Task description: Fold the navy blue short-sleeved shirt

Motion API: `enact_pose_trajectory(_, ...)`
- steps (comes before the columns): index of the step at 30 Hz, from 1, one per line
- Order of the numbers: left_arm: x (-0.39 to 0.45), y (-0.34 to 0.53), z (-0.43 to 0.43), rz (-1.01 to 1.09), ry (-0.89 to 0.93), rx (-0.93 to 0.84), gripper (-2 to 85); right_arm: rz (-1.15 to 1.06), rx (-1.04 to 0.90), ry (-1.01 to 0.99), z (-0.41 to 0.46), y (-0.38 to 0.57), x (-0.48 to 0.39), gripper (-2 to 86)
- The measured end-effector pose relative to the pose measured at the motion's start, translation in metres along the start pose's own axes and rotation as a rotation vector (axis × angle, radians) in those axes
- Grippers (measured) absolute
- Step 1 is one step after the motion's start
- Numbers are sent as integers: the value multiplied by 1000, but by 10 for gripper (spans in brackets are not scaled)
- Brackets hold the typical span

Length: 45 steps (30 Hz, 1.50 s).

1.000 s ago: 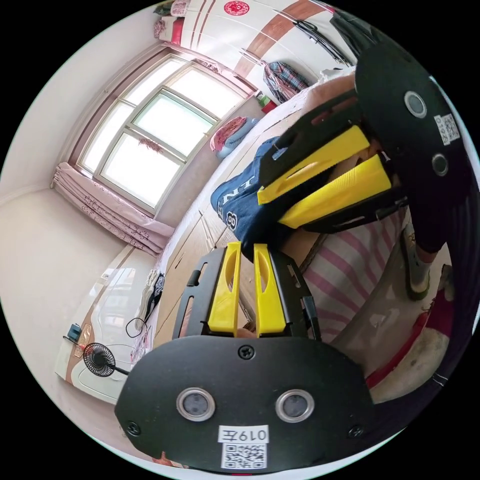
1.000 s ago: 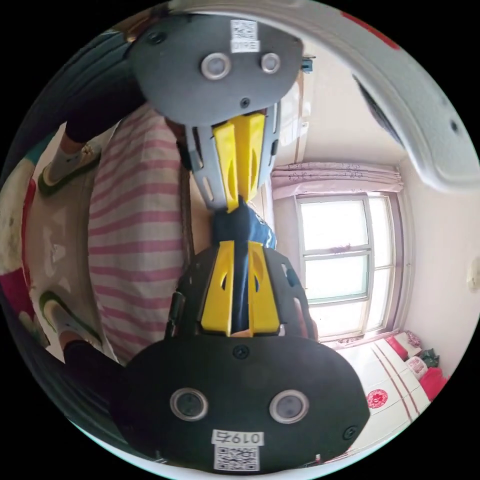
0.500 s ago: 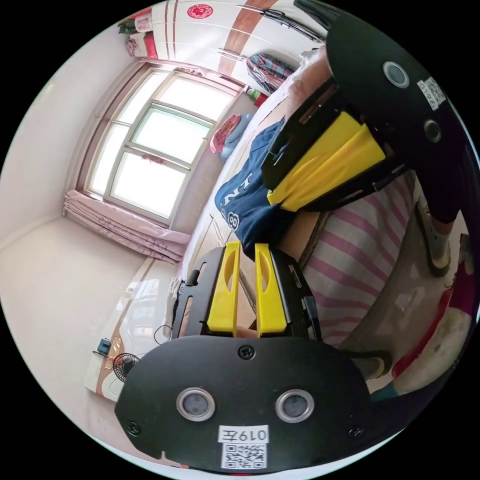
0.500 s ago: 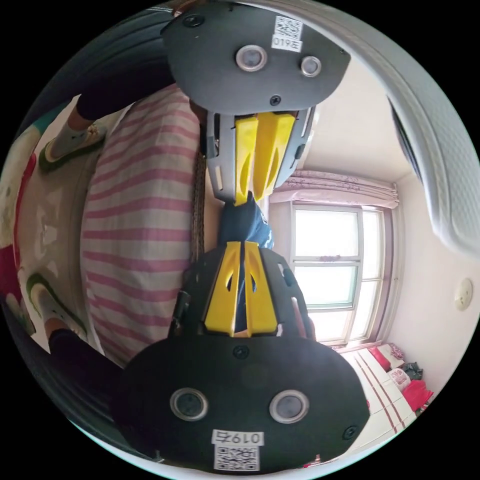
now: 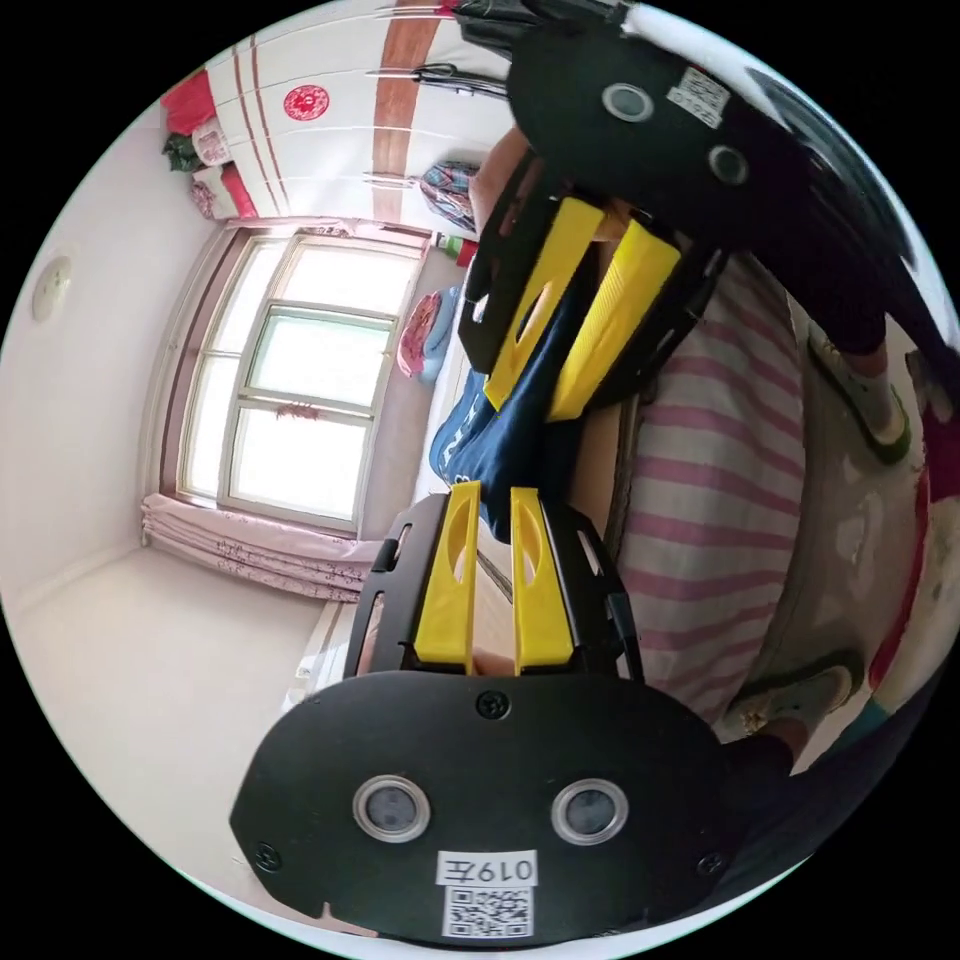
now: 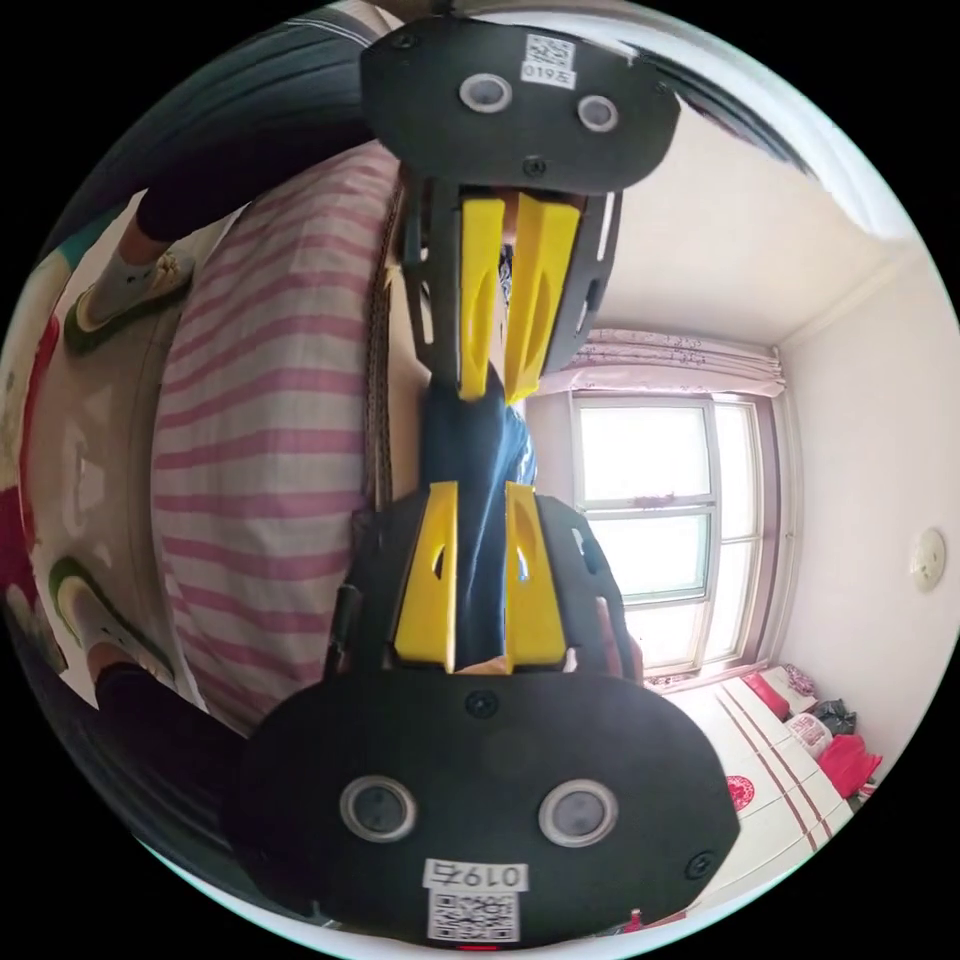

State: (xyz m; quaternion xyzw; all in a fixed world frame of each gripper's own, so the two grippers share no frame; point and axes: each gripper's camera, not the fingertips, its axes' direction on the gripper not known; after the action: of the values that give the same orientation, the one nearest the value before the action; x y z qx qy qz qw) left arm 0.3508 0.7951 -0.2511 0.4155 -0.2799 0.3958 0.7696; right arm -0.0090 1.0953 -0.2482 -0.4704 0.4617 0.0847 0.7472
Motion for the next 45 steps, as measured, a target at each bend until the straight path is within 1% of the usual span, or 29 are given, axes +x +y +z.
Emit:
enact_pose_trajectory(4, -2, -1, -1, -5, 15, 5, 14, -1, -40, -17, 8, 7, -4, 54)
enact_pose_trajectory(7, -11, -1, -1, -30, 76, 10, 9, -20, -66, 8, 12, 11, -12, 7)
enact_pose_trajectory(10, -17, -1, 1, -8, 135, 18, 6, -72, -51, 6, 9, 13, -20, -5)
enact_pose_trajectory(14, -7, -3, 1, 86, 146, 16, 4, -36, -41, -81, 7, 8, -18, -6)
enact_pose_trajectory(17, -11, -6, 2, 84, 175, 13, 4, 5, -50, -118, 6, -4, -16, 3)
enact_pose_trajectory(23, -4, -7, -5, 105, 89, 10, 5, 8, -57, -61, -8, -22, -22, 66)
enact_pose_trajectory(25, -7, -6, -6, 89, 101, 13, 4, -10, -83, -39, -10, -26, -26, 68)
enact_pose_trajectory(27, -16, -6, -6, 57, 138, 15, 4, -26, -104, -19, -10, -29, -30, 60)
enact_pose_trajectory(29, -19, -7, -6, 46, 146, 19, 4, -54, -132, -3, -10, -36, -36, 29)
enact_pose_trajectory(32, -18, -7, -9, 58, 123, 23, 5, -91, -139, 33, -13, -49, -45, -2)
enact_pose_trajectory(38, -18, -7, -12, 87, 106, 26, 7, -65, -148, -21, -26, -89, -47, -6)
enact_pose_trajectory(43, -38, -8, -12, 26, 167, 17, 6, -54, -151, -24, -39, -136, -42, -8)
enact_pose_trajectory(45, -38, -6, -10, 53, 173, 8, 5, -46, -151, -57, -44, -153, -40, -8)
